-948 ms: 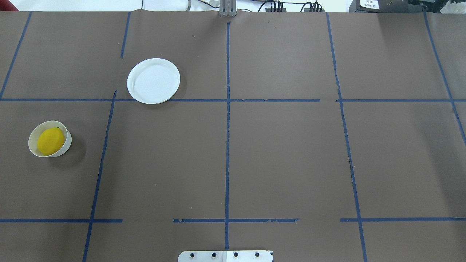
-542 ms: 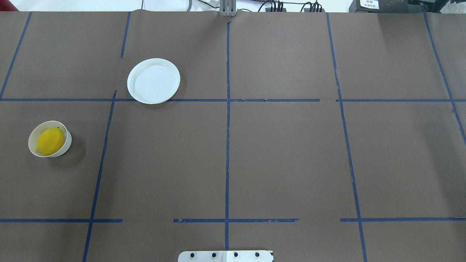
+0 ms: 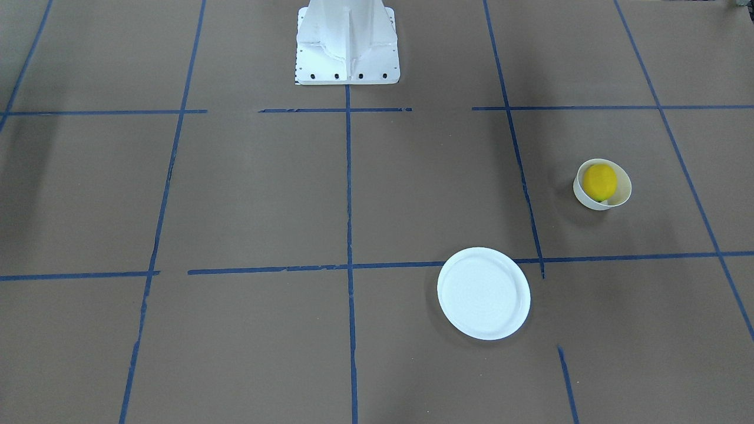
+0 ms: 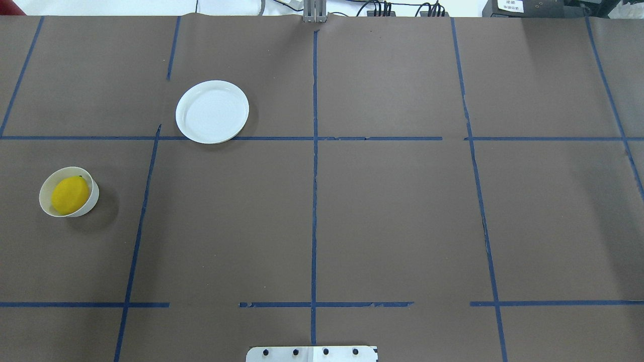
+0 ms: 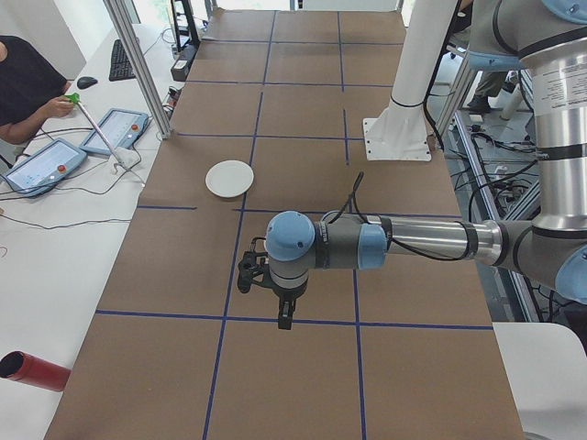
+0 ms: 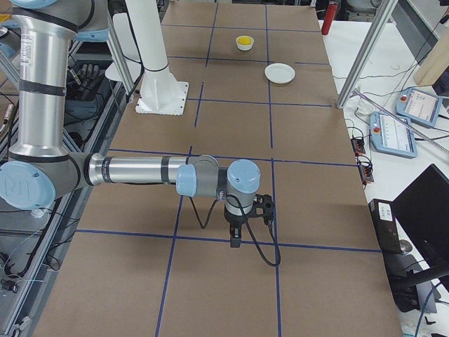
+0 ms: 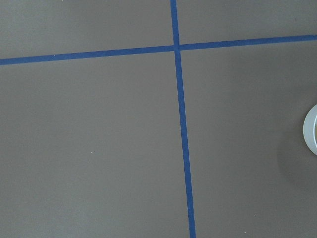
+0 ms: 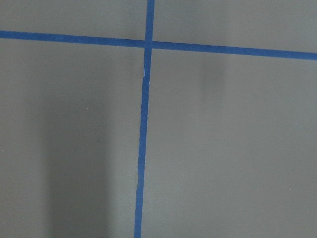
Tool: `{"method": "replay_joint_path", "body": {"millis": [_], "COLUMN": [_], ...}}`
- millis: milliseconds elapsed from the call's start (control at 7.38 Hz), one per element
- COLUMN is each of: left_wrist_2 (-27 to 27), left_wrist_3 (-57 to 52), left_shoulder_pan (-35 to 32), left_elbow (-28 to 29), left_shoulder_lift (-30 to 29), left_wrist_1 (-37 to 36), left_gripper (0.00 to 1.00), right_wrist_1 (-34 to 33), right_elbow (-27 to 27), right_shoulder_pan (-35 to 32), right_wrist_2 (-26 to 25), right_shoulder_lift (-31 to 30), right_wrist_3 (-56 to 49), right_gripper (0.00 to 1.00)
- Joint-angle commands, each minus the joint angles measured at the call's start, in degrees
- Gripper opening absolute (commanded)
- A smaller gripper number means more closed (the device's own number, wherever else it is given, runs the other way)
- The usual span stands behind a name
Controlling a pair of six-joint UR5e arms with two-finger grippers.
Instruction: Move lemon from plate to bowl
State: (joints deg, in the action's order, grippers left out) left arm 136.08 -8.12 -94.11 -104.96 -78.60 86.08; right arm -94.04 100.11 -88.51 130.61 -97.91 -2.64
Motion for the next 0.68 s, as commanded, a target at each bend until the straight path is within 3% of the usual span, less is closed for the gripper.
{"method": "replay_joint_path", "body": {"millis": [0,542], "left_wrist_2": [-0.2,-0.2], "left_wrist_3": [0.0,0.0], "left_shoulder_pan": [-0.4,-0.3], "left_elbow": [0.1,4.3], "left_shoulder_lift": [-0.5,-5.0], "left_wrist_1": [-0.4,-0.6], "left_gripper": [1.00,1.00], "right_wrist_1": [0.0,0.0], "right_elbow": [0.0,0.0], "right_shoulder_pan": [0.0,0.0], "right_wrist_2": [0.0,0.0], "right_shoulder_lift": [0.0,0.0], "right_wrist_3": [0.0,0.0], "right_gripper": [1.00,1.00]}}
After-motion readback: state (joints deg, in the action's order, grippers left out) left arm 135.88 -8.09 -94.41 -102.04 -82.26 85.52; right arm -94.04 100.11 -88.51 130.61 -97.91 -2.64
